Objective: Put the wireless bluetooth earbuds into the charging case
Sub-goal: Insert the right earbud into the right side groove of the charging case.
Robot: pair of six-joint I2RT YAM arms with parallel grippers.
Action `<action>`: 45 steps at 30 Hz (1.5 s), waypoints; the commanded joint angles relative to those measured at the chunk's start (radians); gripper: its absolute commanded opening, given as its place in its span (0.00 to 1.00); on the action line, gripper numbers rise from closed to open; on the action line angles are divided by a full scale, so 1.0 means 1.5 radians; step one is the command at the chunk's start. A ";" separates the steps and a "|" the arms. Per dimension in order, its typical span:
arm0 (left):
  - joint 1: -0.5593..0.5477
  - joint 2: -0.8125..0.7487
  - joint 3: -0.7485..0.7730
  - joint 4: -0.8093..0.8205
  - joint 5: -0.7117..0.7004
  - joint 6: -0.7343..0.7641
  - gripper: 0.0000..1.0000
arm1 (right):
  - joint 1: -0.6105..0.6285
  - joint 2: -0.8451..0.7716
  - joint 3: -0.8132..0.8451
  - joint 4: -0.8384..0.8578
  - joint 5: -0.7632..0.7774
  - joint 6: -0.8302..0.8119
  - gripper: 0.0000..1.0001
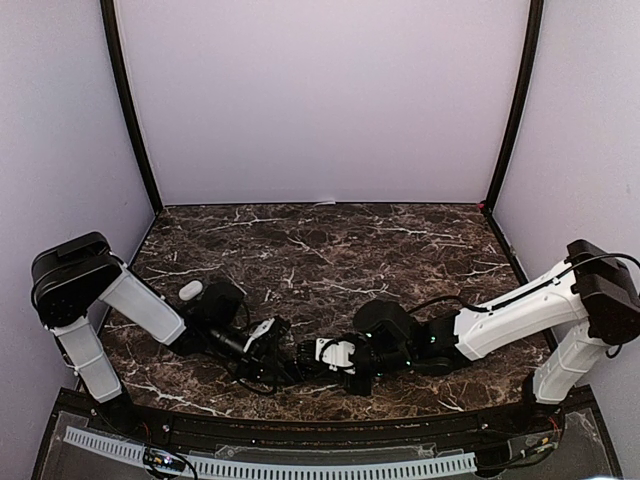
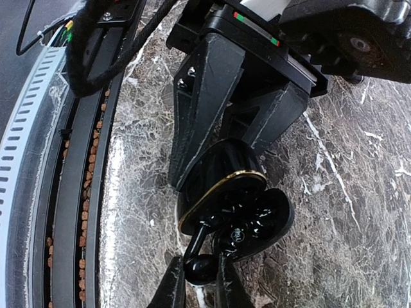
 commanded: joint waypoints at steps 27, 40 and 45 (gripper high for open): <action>-0.023 0.036 0.065 -0.087 0.017 0.047 0.00 | 0.029 0.023 0.070 -0.073 0.043 -0.037 0.00; -0.025 0.047 0.077 -0.103 0.038 0.046 0.00 | 0.064 0.038 0.093 -0.086 0.086 -0.074 0.00; -0.025 0.047 0.080 -0.103 0.042 0.039 0.00 | 0.079 0.032 0.084 -0.067 0.107 -0.084 0.00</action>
